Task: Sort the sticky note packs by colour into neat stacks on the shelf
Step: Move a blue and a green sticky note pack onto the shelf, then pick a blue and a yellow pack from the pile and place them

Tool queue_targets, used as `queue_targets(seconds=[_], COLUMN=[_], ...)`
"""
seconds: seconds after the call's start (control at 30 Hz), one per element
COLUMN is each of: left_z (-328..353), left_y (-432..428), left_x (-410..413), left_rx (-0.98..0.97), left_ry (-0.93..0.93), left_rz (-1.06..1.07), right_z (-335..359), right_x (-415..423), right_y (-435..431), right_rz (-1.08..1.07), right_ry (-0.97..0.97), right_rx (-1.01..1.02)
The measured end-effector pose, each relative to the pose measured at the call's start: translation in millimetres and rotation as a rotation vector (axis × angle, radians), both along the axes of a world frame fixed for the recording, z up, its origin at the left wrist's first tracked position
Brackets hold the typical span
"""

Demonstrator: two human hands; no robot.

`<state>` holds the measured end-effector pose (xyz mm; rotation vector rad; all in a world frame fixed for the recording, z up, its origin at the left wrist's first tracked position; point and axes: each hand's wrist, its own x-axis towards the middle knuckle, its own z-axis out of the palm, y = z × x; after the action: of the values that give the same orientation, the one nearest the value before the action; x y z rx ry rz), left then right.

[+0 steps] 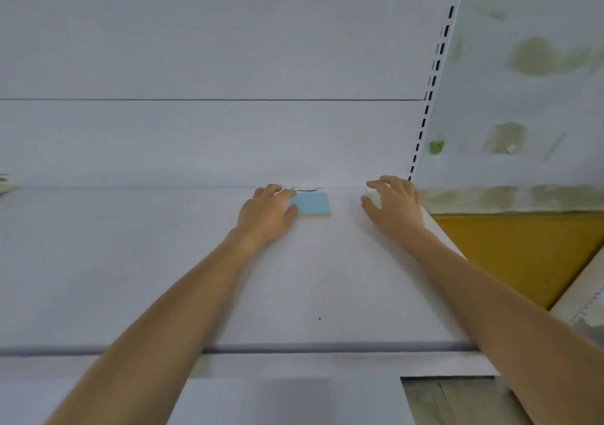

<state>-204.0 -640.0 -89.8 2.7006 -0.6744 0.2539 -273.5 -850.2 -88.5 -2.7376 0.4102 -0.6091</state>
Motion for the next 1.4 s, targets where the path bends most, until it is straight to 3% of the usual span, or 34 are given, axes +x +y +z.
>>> queue_targets(seconds=[0.2, 0.63, 1.0, 1.23, 1.4], left_z=[42.7, 79.0, 72.4, 61.4, 52.0], left_y=[110.5, 460.6, 622.0, 656.8, 659.0], left_x=[20.3, 11.2, 68.8, 137.6, 189.4], left_rx=[0.124, 0.037, -0.012, -0.029, -0.021], left_ry=[-0.133, -0.205, -0.140, -0.083, 0.014], left_rz=[0.152, 0.521, 0.604, 0.571, 0.491], right_z=[10.6, 10.1, 9.9, 9.6, 7.0], right_x=[25.7, 75.5, 151.8, 219.2, 229.2], right_y=[94.6, 434.9, 587.9, 638.2, 647.5], right_rz=[0.323, 0.773, 0.820, 0.636, 0.584], right_ry=[0.071, 0.154, 0.211, 0.340, 0.317], right_rx=[-0.118, -0.203, 0.030, 0.198, 0.375])
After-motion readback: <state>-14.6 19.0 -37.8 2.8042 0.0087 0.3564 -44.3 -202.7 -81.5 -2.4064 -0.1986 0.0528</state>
